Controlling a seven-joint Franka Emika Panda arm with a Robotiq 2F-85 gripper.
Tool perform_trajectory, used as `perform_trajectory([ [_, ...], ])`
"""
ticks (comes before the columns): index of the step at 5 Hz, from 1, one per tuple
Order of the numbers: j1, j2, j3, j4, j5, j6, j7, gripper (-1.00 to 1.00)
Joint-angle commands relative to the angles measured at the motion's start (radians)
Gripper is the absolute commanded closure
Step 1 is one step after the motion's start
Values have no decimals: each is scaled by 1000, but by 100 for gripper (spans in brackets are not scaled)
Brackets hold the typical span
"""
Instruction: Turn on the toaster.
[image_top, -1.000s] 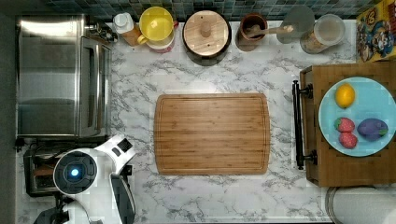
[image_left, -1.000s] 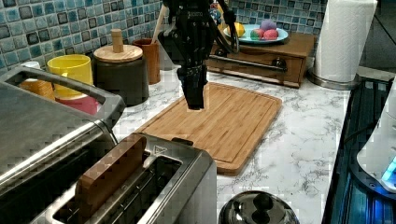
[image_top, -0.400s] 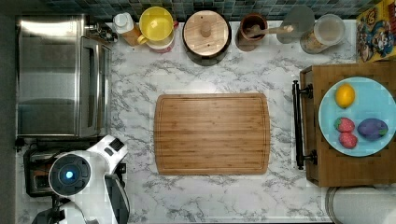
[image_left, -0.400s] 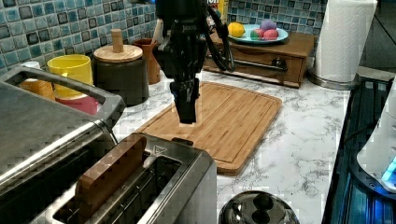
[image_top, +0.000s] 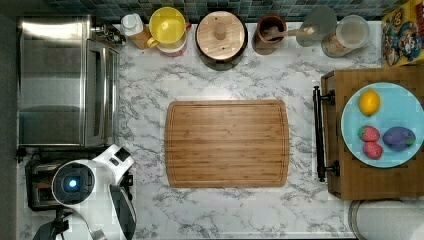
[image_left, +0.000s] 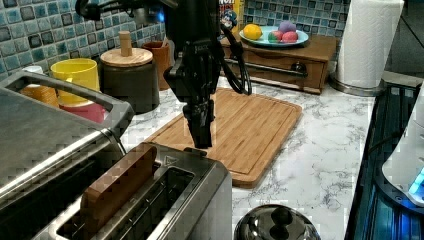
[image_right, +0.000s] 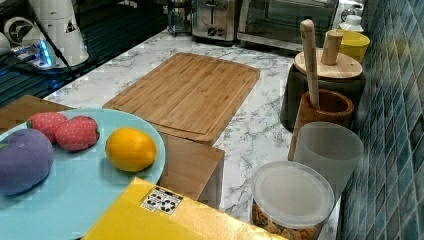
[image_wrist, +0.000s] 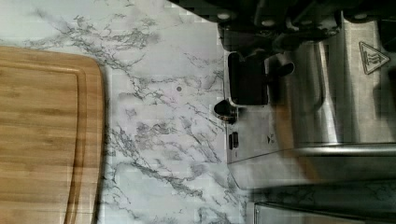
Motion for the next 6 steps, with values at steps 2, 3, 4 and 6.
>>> perform_trajectory([
  [2,11,109,24,-21,-53,112,75,100],
  [3,1,135,8,-27,-50,107,80,100],
  [4,-16,181,-15,-24,-36,96,62,100],
  [6,-14,258,-54,-50,27,141,3,100],
])
